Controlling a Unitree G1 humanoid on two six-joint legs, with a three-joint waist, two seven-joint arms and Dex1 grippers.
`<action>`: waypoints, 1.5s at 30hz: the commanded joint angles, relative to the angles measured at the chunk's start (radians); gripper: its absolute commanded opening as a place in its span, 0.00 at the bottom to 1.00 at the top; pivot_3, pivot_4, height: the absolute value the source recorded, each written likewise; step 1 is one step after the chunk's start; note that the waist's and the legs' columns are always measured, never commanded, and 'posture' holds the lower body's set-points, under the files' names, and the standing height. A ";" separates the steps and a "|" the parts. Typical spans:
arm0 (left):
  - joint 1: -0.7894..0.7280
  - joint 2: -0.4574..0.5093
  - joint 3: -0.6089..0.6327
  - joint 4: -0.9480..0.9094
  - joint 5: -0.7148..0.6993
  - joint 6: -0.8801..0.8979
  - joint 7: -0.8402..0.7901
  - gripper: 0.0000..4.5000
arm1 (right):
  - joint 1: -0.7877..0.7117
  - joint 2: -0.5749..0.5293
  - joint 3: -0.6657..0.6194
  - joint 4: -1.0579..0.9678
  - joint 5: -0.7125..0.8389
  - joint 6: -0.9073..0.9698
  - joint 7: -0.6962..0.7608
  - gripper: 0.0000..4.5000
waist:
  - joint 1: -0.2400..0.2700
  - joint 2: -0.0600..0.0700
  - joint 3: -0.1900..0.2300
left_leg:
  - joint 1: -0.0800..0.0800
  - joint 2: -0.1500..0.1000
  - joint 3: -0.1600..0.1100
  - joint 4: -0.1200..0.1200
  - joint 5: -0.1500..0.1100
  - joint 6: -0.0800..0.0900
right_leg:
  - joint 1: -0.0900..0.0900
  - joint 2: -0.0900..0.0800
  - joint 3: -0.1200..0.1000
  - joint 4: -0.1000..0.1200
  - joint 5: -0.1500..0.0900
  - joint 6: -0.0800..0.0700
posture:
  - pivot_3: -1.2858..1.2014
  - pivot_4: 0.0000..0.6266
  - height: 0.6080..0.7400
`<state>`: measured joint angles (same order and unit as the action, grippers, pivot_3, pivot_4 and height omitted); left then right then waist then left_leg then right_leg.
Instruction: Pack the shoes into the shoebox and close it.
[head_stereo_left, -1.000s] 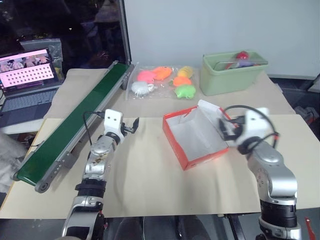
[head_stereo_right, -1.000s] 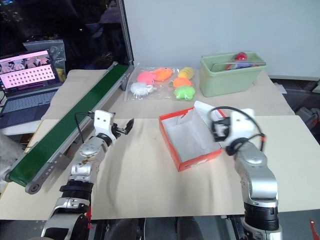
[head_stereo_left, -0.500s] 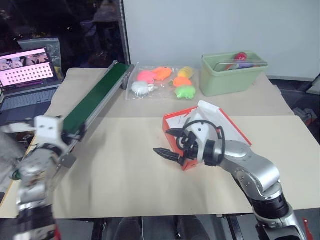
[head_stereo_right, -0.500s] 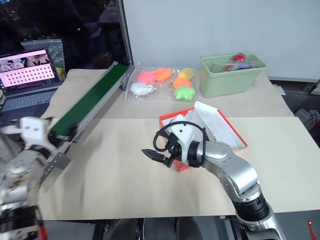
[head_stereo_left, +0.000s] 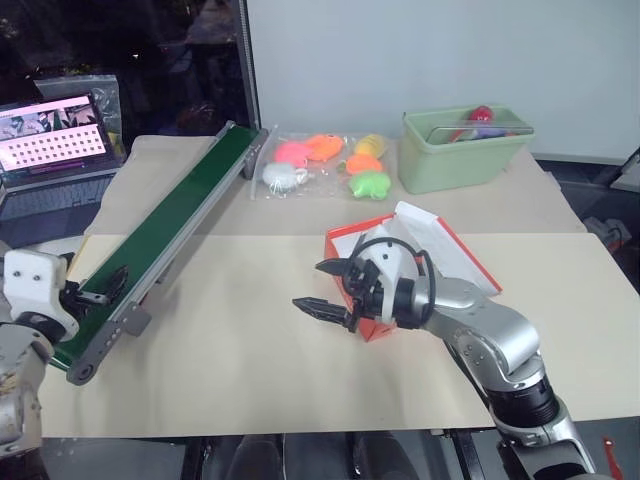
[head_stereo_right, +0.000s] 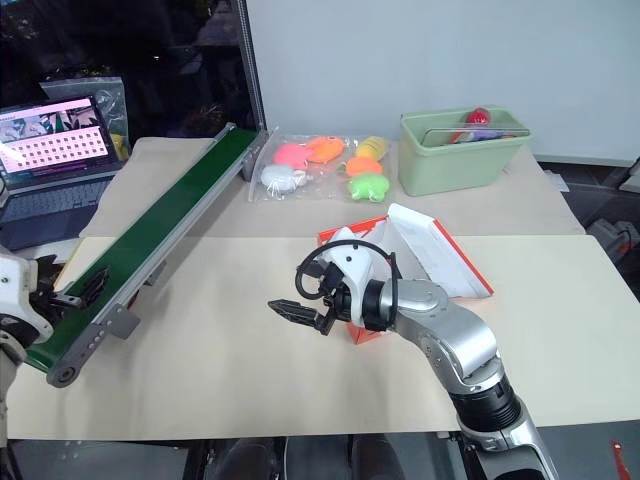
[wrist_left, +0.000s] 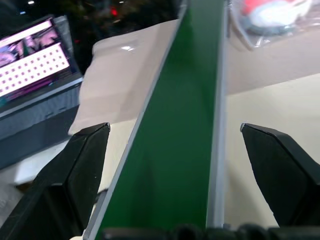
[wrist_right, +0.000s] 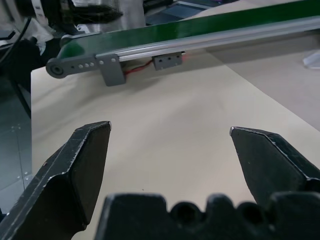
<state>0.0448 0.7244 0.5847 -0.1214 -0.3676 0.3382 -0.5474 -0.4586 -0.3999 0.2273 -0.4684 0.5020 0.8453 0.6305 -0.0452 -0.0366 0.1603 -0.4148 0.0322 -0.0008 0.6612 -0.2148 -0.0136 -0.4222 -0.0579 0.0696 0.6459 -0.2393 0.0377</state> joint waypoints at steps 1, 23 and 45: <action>-0.006 0.049 0.054 0.006 -0.023 0.006 -0.033 1.00 | -0.001 0.009 0.017 0.012 -0.041 -0.047 -0.017 1.00 | -0.001 0.000 0.000 | 0.000 0.000 0.000 0.000 0.000 0.000 | 0.000 0.000 0.000 0.000 0.000 0.000 | 0.52 0.24 0.92; -0.164 0.027 -0.062 0.157 -0.010 -0.043 -0.043 1.00 | -0.013 0.037 0.057 0.029 -0.153 0.144 -0.174 1.00 | 0.000 -0.001 0.000 | 0.000 0.000 0.000 0.000 0.000 0.000 | -0.001 0.000 0.000 0.001 0.000 0.000 | 0.52 0.24 0.92; -0.265 0.012 -0.102 0.263 -0.007 -0.084 -0.048 1.00 | -0.002 0.093 0.069 0.022 -0.201 0.176 -0.277 1.00 | 0.002 -0.002 0.000 | -0.001 0.000 0.000 0.000 0.000 0.000 | -0.001 0.000 0.000 0.000 0.000 0.000 | 0.52 0.24 0.92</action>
<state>-0.2005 0.7295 0.4738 0.1425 -0.3767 0.2836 -0.5920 -0.4579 -0.3093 0.3167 -0.4162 0.3051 1.0379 0.3583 -0.0437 -0.0384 0.1600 -0.4156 0.0319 -0.0007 0.6611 -0.2149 -0.0136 -0.4233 -0.0579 0.0695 0.6462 -0.2393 0.0375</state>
